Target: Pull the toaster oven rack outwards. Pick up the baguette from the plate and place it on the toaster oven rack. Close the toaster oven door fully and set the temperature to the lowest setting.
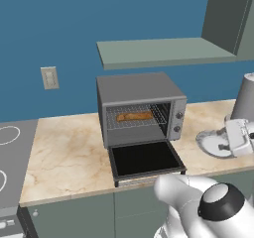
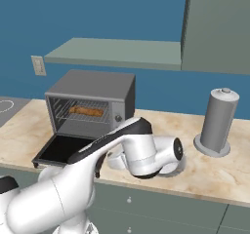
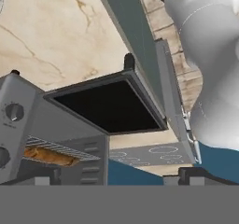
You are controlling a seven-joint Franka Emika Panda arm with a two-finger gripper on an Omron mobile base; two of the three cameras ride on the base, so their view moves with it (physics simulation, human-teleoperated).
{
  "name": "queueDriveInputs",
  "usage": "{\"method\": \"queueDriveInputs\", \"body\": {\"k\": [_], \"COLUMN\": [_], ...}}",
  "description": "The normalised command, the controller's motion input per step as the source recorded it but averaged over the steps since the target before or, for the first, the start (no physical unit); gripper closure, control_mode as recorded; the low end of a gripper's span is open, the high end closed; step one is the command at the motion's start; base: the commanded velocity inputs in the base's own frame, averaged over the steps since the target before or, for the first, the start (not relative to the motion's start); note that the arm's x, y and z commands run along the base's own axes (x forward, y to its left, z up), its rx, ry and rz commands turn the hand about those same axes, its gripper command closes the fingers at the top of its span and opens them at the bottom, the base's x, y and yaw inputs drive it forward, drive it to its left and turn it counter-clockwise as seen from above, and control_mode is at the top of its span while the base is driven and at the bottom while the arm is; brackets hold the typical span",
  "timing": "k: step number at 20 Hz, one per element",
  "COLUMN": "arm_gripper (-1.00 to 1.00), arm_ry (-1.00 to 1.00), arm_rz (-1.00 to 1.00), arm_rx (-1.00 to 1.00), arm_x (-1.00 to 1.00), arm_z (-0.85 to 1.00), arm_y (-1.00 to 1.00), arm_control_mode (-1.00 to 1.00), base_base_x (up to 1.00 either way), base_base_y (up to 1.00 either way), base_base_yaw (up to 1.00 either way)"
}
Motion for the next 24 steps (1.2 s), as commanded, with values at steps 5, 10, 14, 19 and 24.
{"method": "queueDriveInputs", "body": {"k": [5, 10, 14, 19, 24], "arm_gripper": [-1.00, -1.00, -1.00, -1.00, -1.00], "arm_ry": [-0.13, -0.17, -0.14, -0.12, -0.10], "arm_rz": [0.11, 0.13, 0.07, 0.00, -0.01], "arm_rx": [0.00, 0.04, 0.01, 0.00, 0.00], "arm_x": [0.00, 0.12, 0.03, 0.00, 0.00], "arm_z": [-0.39, -0.22, -0.09, -0.15, -0.08], "arm_y": [-0.08, -0.26, -0.02, 0.01, 0.29], "arm_control_mode": [-1.00, -1.00, -1.00, -1.00, -1.00], "base_base_x": [0.00, 0.00, 0.00, 0.00, 0.00], "base_base_y": [0.00, 0.00, 0.00, 0.00, 0.00], "base_base_yaw": [0.00, 0.00, 0.00, 0.00, 0.00]}}
